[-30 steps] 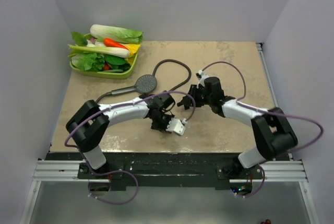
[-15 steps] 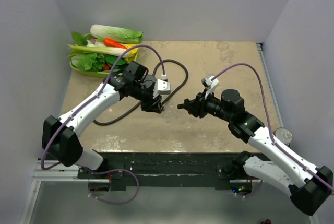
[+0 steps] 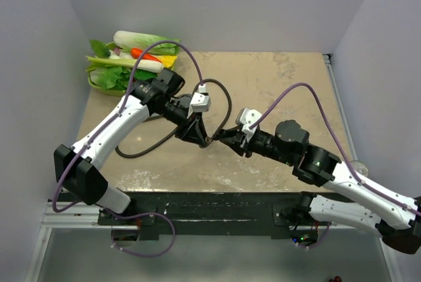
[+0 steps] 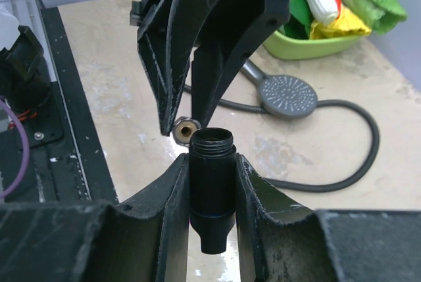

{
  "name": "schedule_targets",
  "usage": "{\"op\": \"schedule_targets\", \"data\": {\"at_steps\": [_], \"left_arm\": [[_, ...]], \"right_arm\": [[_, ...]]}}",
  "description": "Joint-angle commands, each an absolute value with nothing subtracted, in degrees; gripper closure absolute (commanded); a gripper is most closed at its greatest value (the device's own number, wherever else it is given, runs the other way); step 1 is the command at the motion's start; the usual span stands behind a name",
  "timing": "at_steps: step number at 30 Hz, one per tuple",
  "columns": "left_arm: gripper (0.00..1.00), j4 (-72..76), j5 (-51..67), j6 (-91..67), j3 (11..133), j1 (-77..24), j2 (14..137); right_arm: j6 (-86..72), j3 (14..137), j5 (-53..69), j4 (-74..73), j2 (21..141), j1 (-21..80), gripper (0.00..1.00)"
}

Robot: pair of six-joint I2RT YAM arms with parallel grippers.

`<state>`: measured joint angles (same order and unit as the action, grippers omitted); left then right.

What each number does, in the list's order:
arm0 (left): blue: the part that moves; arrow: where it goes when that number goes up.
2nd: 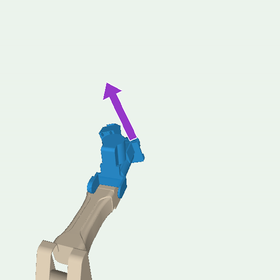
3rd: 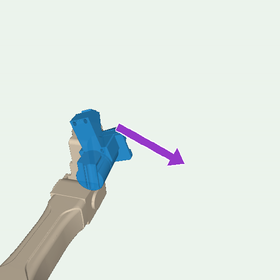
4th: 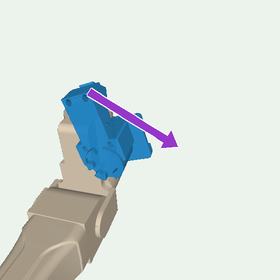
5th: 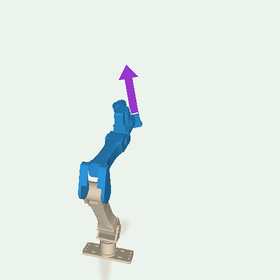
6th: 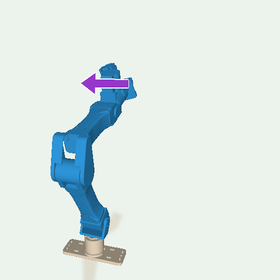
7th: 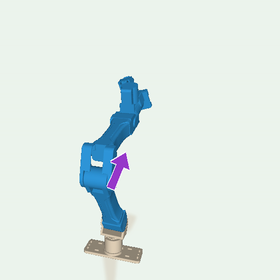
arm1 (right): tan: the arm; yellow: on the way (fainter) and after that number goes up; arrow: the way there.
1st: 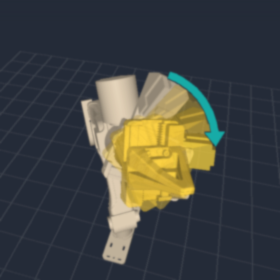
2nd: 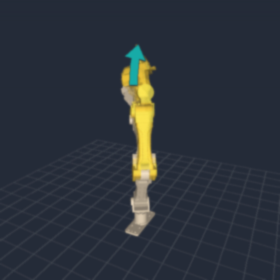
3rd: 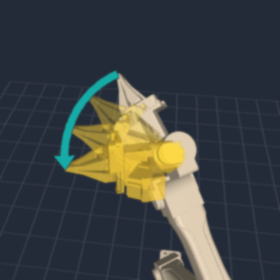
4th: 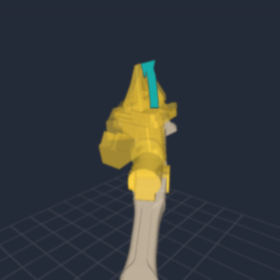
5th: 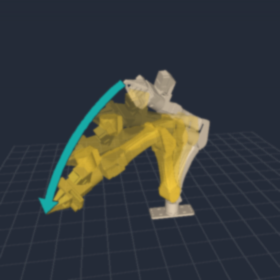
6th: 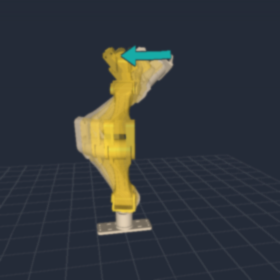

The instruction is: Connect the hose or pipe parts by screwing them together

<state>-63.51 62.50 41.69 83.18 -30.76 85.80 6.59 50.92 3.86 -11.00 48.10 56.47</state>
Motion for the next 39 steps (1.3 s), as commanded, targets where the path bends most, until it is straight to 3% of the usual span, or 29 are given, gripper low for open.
{"op": "schedule_targets", "data": {"at_steps": [1, 13, 39], "left_arm": [[1.00, -70.2, 66.7, 48.1, 84.9, -30.3, 86.1], [1.00, -69.5, 65.8, 45.7, 85.8, -30.3, 85.1], [1.00, -68.2, 64.6, 43.7, 85.4, -33.0, 82.3]], "right_arm": [[14.8, 56.6, 2.7, -10.5, 47.9, 57.3, 1.00], [18.8, 63.5, 6.4, -19.2, 54.1, 60.9, 1.00], [17.4, 63.2, 9.7, -16.3, 57.0, 61.6, 1.00]]}}
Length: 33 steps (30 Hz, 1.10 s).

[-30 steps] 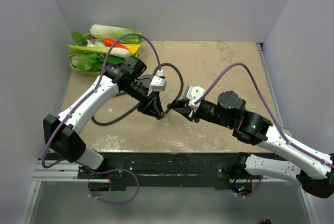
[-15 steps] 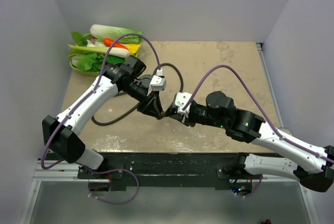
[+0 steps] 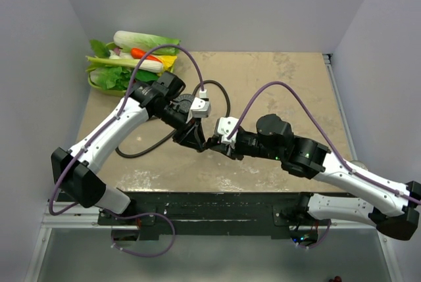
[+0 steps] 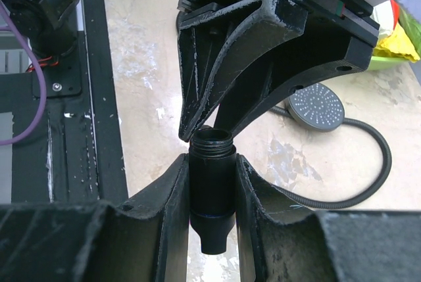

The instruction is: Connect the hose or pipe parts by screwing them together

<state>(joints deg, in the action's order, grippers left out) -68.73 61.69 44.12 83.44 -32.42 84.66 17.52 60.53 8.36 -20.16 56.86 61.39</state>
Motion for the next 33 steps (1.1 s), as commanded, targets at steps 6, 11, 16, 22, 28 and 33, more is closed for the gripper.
{"op": "schedule_targets", "data": {"at_steps": [6, 11, 16, 22, 28, 33], "left_arm": [[1.00, -67.7, 64.7, 43.2, 85.9, -33.2, 81.9], [1.00, -67.8, 64.5, 43.5, 85.7, -33.2, 81.7], [1.00, -67.0, 64.8, 42.6, 86.0, -33.1, 81.6], [1.00, -66.9, 64.6, 42.5, 85.7, -33.1, 81.4], [1.00, -66.6, 64.6, 42.3, 85.6, -33.1, 81.2], [1.00, -65.6, 65.0, 40.9, 85.5, -33.1, 80.9]], "right_arm": [[17.2, 62.8, 10.3, -17.7, 57.7, 61.6, 1.00], [16.4, 61.6, 10.7, -18.0, 56.7, 61.6, 1.00], [15.9, 61.2, 10.5, -18.5, 56.8, 61.5, 1.00], [15.7, 60.3, 9.1, -19.2, 56.3, 61.6, 1.00], [14.6, 58.8, 8.5, -19.5, 55.2, 61.5, 1.00], [14.0, 58.4, 8.2, -18.5, 54.9, 61.5, 1.00]]}}
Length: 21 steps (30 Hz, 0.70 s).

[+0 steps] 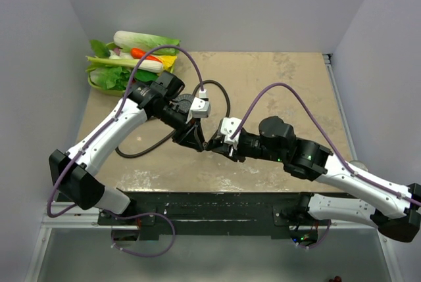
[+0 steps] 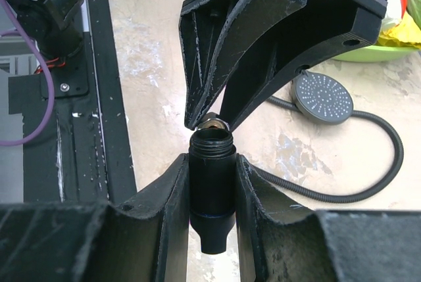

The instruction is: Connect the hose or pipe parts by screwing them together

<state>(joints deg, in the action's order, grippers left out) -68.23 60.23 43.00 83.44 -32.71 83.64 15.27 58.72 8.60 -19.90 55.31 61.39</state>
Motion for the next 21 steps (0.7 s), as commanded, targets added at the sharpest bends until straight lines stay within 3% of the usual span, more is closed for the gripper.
{"op": "schedule_targets", "data": {"at_steps": [1, 21], "left_arm": [[1.00, -65.2, 65.0, 40.7, 85.6, -33.2, 80.9], [1.00, -64.4, 62.6, 40.3, 85.0, -35.5, 80.1]], "right_arm": [[14.0, 58.6, 8.2, -18.3, 55.0, 61.6, 1.00], [14.1, 58.0, 8.9, -17.8, 56.6, 60.6, 1.00]]}}
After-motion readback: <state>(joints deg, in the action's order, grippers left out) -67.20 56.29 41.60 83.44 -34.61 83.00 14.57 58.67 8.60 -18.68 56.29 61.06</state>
